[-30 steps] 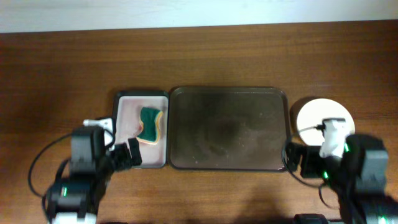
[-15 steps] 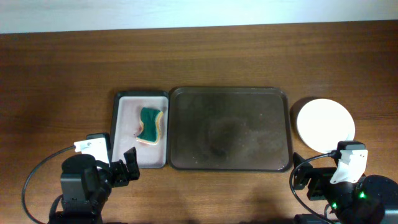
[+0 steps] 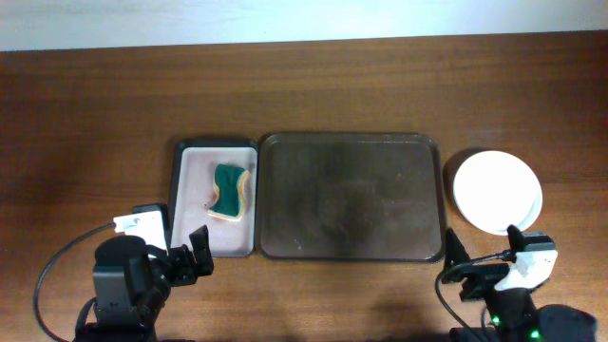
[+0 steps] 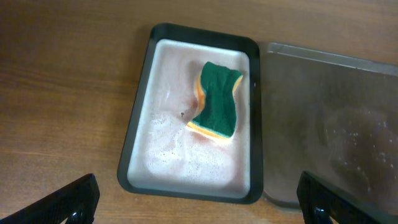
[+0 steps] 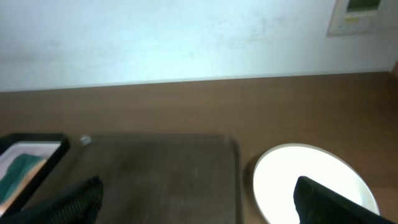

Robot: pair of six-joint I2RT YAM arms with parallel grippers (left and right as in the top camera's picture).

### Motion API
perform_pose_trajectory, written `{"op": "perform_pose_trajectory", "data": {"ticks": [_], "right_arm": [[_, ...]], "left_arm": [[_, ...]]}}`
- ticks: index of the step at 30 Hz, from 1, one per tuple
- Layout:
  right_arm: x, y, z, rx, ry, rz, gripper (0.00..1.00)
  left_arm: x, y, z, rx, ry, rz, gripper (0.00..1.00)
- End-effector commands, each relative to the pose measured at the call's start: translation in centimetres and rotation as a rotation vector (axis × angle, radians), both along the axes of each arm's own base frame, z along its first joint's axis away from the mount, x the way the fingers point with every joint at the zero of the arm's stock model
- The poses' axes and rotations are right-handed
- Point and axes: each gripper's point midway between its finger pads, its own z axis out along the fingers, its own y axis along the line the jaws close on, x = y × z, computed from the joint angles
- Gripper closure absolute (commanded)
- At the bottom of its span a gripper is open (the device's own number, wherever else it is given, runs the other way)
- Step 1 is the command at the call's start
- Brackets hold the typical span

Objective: Clean dirty plates on tray and stack at the side

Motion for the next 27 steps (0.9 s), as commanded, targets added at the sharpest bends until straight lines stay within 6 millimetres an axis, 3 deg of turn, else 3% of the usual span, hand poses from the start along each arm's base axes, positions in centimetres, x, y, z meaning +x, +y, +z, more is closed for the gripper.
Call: {"op": "perform_pose_trajectory", "data": {"ticks": [1, 7, 14, 17, 18, 27], "right_arm": [[1.3, 0.4, -2.0, 0.008, -0.065, 0.024, 0.01], [4.7, 0.5, -3.5, 0.005, -0.194, 0.029, 0.01], [6.5, 0.4, -5.3, -0.019, -0.340, 0.027, 0.01], [6.6, 0.9, -7.7, -0.158, -0.257, 0.064, 0.01], [6.6, 1.1, -9.7, -0.172, -0.178, 0.083, 0.01], [6.6, 1.2, -9.7, -0.172, -0.181, 0.085, 0.01]], "left_arm": [[-0.1, -0.2, -0.2, 0.007, 0.002, -0.020, 0.00], [-0.1, -0.2, -0.2, 0.007, 0.002, -0.019, 0.00], [-0.1, -0.2, -0.2, 0.007, 0.002, -0.020, 0.00], [-0.1, -0.2, -0.2, 0.007, 0.002, -0.019, 0.00], [-0.1, -0.2, -0.2, 0.007, 0.002, -0.019, 0.00], [-0.1, -0.2, -0.2, 0.007, 0.002, -0.019, 0.01]]}}
